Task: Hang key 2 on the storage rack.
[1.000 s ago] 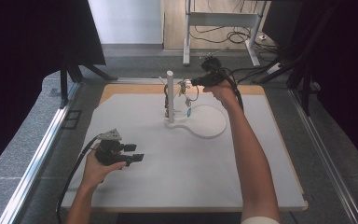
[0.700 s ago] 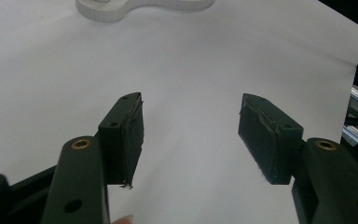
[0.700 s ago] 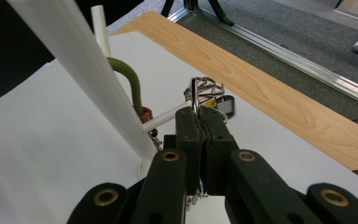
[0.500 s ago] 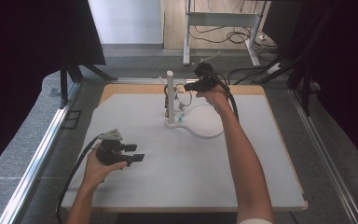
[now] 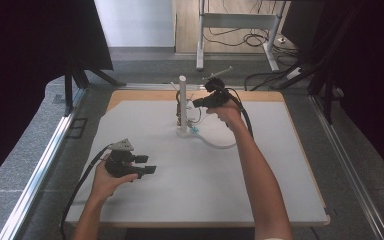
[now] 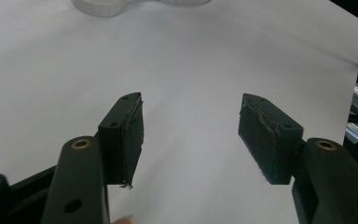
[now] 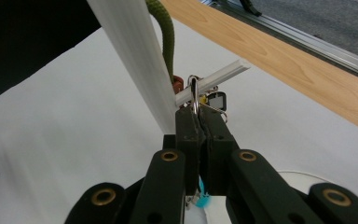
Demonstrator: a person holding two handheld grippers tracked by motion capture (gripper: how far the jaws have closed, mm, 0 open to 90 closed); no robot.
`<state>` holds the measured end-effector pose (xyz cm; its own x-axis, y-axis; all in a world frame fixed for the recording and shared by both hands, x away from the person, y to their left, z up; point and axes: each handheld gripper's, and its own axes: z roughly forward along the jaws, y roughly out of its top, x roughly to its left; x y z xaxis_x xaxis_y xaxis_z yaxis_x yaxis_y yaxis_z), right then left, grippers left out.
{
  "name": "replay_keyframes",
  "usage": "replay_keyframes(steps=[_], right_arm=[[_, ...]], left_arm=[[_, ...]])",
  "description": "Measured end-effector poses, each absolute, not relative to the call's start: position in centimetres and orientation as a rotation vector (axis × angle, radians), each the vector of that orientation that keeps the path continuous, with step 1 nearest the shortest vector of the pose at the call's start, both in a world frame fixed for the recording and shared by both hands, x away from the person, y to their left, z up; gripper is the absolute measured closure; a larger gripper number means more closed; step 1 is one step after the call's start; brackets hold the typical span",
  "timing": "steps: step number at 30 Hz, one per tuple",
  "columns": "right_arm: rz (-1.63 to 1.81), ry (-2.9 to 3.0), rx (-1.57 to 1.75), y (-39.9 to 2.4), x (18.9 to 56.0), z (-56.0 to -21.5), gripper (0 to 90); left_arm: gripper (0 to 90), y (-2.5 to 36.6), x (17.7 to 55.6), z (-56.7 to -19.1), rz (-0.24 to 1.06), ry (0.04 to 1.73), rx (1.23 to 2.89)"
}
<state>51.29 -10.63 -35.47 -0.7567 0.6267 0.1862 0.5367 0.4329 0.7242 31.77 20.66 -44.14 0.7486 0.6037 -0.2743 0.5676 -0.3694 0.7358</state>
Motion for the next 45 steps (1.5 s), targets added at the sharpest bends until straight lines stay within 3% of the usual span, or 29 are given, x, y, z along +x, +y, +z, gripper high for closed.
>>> replay_keyframes(steps=[6, 13, 27, 45], right_arm=[[1.229, 2.59, 1.025, -10.4, 51.0, -35.7, 86.2], [1.242, 2.583, 1.019, -11.0, 50.7, -35.6, 73.6], [1.24, 2.539, 1.018, -13.5, 48.9, -35.0, 60.5], [1.292, 2.458, 1.02, -20.1, 42.0, -36.8, 56.6]], left_arm=[[40.9, 20.7, 31.8, -44.1, 0.05, 0.879, 2.06], [40.9, 20.5, 31.8, -44.3, 0.04, 0.879, 2.065], [40.6, 20.5, 31.8, -44.3, 0.043, 0.879, 2.074], [40.4, 20.4, 31.7, -44.3, 0.051, 0.889, 2.08]])
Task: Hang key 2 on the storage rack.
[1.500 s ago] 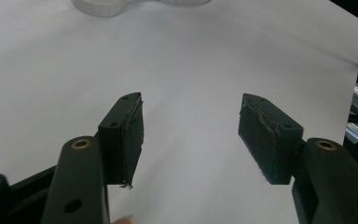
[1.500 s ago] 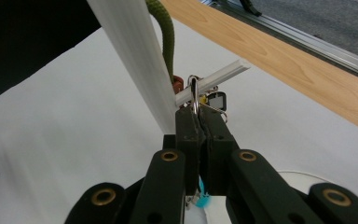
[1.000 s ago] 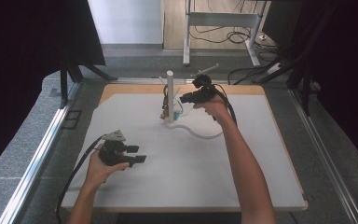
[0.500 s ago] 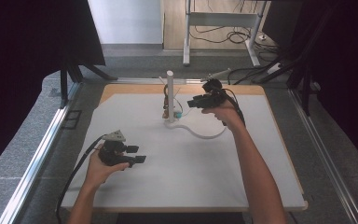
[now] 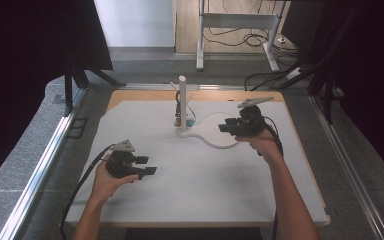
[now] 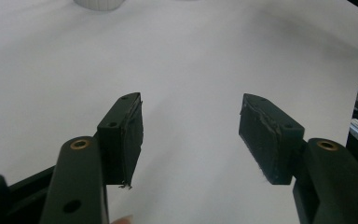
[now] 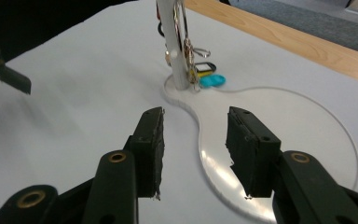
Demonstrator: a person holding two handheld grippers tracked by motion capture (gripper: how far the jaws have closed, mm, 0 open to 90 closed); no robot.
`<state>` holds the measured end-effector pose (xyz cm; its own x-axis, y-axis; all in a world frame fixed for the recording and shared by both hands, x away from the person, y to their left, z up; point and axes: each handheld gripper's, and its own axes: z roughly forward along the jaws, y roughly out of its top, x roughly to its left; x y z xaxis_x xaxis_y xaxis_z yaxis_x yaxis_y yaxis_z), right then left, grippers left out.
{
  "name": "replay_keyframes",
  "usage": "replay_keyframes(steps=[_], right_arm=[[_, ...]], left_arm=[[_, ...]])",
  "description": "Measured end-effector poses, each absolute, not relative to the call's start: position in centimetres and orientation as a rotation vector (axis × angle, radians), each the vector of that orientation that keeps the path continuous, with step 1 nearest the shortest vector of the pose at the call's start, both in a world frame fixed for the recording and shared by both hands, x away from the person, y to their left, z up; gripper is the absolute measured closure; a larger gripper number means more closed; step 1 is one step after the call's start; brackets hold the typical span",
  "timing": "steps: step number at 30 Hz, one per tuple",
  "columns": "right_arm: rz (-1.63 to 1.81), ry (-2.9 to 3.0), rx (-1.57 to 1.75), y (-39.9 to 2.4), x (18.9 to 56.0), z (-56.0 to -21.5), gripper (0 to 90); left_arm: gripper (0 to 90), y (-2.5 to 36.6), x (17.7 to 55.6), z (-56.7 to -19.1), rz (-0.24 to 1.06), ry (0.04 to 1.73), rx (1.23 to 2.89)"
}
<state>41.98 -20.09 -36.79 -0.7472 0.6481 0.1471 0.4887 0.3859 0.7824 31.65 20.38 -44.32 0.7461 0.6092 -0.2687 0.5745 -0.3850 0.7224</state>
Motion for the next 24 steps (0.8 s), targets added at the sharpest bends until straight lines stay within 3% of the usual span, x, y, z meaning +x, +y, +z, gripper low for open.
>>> replay_keyframes(steps=[12, 19, 24], right_arm=[[1.343, 2.407, 1.059, -24.0, 35.5, -42.9, 53.8], [1.301, 2.414, 1.087, -24.7, 35.0, -44.2, 51.1], [1.265, 2.355, 1.129, -25.2, 34.8, -44.8, 44.2]], left_arm=[[40.3, 20.3, 31.6, -44.4, 0.055, 0.896, 2.091], [40.1, 20.3, 31.5, -44.3, 0.063, 0.894, 2.091], [39.9, 20.4, 31.4, -44.2, 0.062, 0.889, 2.088]])
